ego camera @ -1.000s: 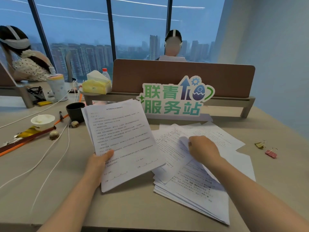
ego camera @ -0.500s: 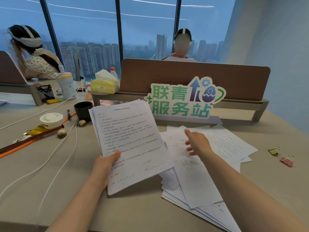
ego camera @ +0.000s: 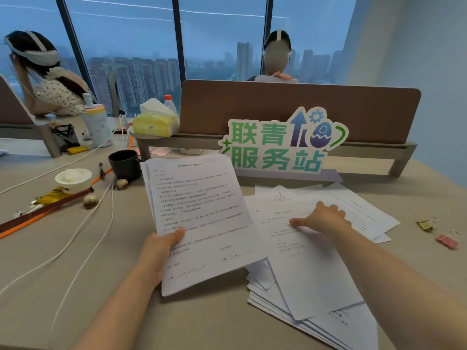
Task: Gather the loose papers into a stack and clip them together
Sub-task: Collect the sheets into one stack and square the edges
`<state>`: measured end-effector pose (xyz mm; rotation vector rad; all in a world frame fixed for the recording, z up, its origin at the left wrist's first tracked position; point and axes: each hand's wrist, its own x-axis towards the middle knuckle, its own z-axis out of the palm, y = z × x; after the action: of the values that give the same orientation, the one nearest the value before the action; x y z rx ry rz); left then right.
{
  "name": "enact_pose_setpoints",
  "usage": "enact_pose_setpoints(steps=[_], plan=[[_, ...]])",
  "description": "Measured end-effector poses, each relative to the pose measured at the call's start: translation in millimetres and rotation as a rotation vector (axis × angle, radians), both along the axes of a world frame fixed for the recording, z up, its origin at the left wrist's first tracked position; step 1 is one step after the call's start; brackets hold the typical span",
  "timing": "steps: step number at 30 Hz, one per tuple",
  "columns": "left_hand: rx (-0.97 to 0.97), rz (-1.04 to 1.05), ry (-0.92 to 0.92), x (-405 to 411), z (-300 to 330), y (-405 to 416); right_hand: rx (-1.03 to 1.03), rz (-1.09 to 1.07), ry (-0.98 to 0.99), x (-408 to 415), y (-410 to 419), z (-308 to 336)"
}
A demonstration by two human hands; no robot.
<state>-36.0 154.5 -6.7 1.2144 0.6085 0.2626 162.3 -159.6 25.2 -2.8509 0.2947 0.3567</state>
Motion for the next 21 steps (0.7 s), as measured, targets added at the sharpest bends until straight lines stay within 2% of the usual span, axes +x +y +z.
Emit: enact_pose_setpoints(steps=[8,12,21], plan=[[-0.014,-0.041,0.035,1,5,2,-0.064,0.001,0.036,28,-7,2],[-0.001,-0.059,0.044,1,5,3,0.047,-0.060,0.045,37,-12,4],[-0.001,-0.076,0.036,17,10,-7,0.322,-0.195,-0.180,29,-55,-4]])
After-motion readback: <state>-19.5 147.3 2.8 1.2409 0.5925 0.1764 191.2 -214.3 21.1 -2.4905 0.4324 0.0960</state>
